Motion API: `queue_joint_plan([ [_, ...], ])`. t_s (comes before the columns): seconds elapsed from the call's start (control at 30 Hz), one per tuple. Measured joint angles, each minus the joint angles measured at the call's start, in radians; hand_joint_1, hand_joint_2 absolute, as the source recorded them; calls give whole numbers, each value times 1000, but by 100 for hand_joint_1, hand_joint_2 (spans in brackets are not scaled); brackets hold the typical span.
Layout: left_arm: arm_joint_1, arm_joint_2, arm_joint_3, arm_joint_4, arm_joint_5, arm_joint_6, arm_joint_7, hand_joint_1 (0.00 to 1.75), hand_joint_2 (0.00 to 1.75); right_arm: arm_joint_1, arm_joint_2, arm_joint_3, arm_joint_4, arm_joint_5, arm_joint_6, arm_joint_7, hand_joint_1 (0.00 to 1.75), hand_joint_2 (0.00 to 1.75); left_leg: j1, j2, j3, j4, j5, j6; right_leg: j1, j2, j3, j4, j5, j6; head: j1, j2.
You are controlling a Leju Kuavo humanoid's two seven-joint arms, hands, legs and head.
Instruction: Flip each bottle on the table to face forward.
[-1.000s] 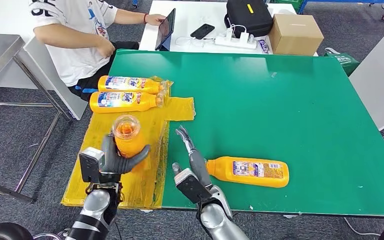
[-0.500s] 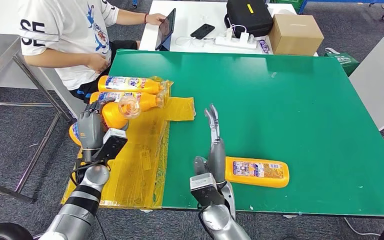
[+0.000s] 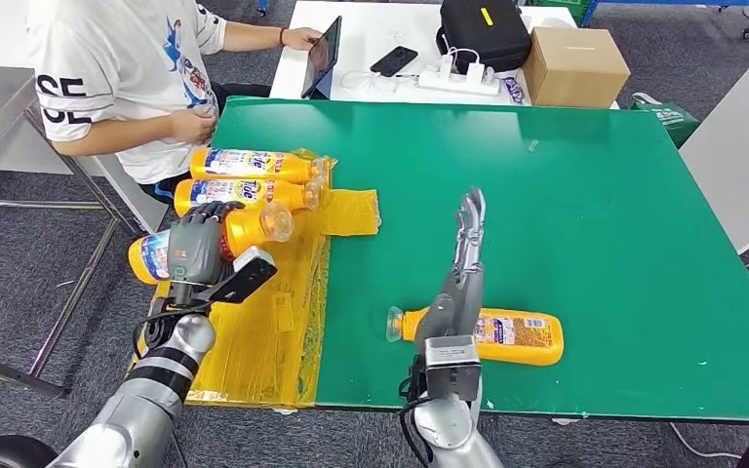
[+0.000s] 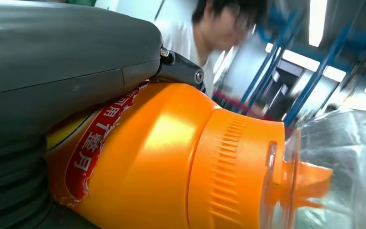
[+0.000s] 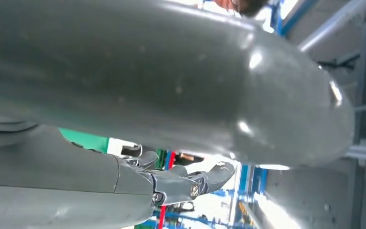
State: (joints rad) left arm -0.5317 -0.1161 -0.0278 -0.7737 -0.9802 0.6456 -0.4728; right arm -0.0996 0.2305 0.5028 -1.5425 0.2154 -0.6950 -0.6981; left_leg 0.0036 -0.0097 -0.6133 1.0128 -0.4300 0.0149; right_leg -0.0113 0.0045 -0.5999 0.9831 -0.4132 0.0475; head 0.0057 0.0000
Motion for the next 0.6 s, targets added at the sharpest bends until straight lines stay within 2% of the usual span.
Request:
queue_joint_plan([
  [0.17, -42, 47, -52, 125, -80, -99, 41, 175, 175, 1, -7, -42, -18, -34, 43, 0, 0, 0, 0, 0, 0, 0, 0, 0, 0, 0, 0, 0, 0, 0, 0, 0],
  [0.3, -61, 92, -126, 208, -178, -177, 75, 175, 175, 1, -8, -63, -9, -50, 93, 0, 0, 0, 0, 0, 0, 0, 0, 0, 0, 1, -1, 0, 0, 0, 0, 0],
  [0.43, -82, 121, -176, 257, -174, -240, 62, 175, 175, 0, -8, -76, 19, -58, 137, 0, 0, 0, 0, 0, 0, 0, 0, 0, 0, 1, 0, 0, 0, 0, 0, 0],
  [0.6, -92, 142, -203, 276, -157, -277, 55, 175, 175, 0, -6, -85, 62, -53, 174, 0, 0, 0, 0, 0, 1, 0, 0, 0, 0, 1, 2, 0, 0, 0, 0, 0],
])
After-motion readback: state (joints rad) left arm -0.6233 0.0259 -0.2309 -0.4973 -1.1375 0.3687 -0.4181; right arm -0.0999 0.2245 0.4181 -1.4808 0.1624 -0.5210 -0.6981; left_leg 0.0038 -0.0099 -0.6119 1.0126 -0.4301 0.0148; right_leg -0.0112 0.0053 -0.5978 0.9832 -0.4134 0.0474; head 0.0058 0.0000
